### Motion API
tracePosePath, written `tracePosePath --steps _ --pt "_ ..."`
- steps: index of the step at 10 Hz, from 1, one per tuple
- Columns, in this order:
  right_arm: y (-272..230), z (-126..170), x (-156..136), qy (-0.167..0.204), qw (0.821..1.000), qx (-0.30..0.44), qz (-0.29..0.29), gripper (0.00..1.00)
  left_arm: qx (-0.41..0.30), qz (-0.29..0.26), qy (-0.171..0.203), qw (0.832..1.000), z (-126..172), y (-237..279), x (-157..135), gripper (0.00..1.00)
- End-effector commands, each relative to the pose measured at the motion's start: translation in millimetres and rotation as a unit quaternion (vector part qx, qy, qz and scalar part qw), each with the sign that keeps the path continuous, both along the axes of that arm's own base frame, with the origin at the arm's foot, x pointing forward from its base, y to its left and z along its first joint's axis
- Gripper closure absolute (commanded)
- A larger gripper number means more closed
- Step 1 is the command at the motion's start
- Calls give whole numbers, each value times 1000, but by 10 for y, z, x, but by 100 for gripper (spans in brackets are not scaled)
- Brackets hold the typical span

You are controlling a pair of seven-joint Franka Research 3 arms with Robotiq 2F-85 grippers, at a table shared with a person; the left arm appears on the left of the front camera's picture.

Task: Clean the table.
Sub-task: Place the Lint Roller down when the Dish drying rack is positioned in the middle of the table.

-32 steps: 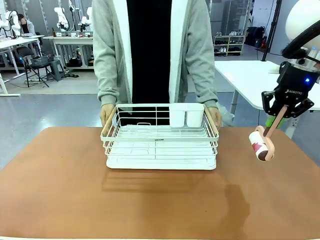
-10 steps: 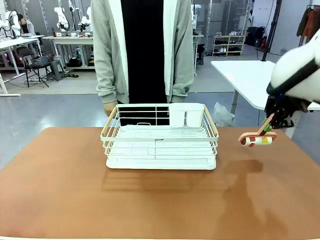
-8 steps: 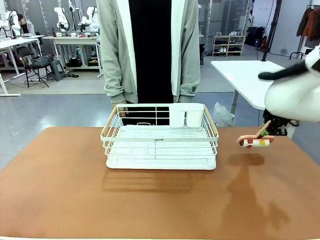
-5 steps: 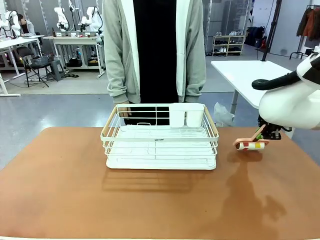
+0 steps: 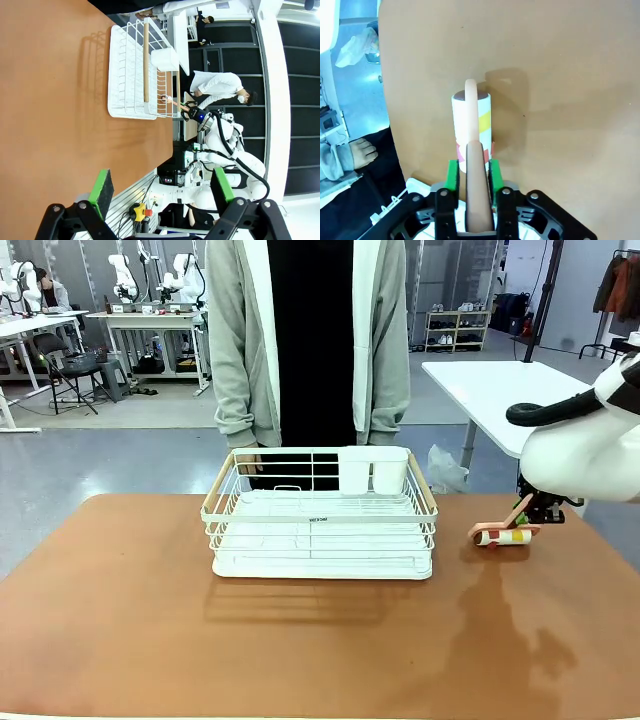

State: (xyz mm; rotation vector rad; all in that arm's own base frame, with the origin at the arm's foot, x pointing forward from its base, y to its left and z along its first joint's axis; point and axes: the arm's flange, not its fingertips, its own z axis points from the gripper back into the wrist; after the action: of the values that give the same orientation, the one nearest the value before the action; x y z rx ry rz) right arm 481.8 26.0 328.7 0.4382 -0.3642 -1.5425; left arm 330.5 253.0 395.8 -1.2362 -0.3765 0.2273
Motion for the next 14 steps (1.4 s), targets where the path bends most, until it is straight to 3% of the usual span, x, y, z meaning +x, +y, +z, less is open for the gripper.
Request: tracePosePath --steps 1,2,8,12,14 --pt "151 54 17 8 1000 -5 -19 40 -7 -2 -11 1000 5 13 -23 0" --pt "157 91 -46 14 1000 -3 -22 2 -7 -2 -11 1000 5 13 -23 0" --pt "179 432 -432 54 998 -8 11 0 -7 -2 -11 1000 5 13 -23 0" --pt "184 638 -503 69 997 -12 24 0 -7 -2 -11 1000 5 13 -23 0" --pt "174 561 -441 62 998 -18 15 0 -7 -2 -11 1000 5 13 -23 0"
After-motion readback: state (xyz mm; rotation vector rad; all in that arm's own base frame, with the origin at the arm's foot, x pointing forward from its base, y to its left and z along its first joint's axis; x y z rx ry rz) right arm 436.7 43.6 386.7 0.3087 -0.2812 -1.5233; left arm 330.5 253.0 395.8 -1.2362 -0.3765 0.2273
